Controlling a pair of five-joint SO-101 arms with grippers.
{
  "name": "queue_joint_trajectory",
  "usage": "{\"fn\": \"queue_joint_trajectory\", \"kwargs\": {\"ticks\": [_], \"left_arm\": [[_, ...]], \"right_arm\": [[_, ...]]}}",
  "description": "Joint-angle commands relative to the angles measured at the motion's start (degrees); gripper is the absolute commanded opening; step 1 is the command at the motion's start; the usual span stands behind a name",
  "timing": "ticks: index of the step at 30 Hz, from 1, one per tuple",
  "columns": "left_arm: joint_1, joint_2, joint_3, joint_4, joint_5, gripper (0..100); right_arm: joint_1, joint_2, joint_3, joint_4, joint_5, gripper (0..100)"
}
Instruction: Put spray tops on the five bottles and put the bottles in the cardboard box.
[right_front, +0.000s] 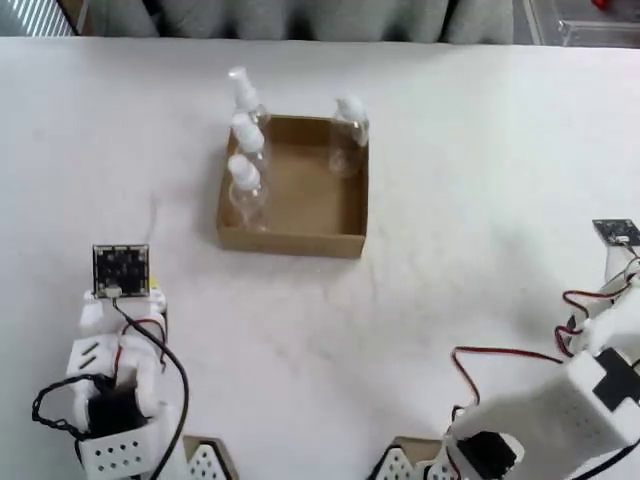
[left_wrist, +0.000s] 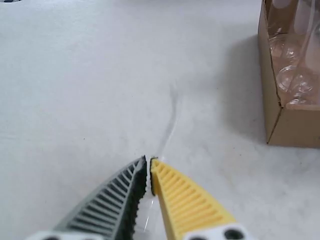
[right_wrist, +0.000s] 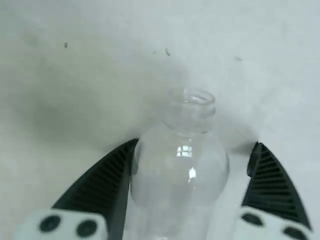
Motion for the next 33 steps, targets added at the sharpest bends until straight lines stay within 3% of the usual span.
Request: {"fn": "queue_joint_trajectory", "kwargs": {"ticks": [1, 11, 14, 29, 33], "left_arm": [[-0.57, -0.22, -0.09, 0.18, -0.7, 3], [-0.57, -0.22, -0.09, 0.18, -0.7, 3], [-0.57, -0.22, -0.09, 0.18, -0.7, 3], [-0.57, -0.22, -0.09, 0.18, -0.7, 2], [-0.57, -0.22, -0.09, 0.18, -0.7, 2]], "right_arm": [[1.01, -3.3, -5.36, 5.05, 0.26, 28.3], [2.42, -14.73, 0.62, 8.22, 0.26, 27.9], [2.07, -16.75, 2.9, 7.6, 0.62, 23.3], [1.8, -16.66, 4.22, 3.3, 0.18, 21.7], [1.71, -16.13, 4.48, 2.07, 0.18, 25.7]]}}
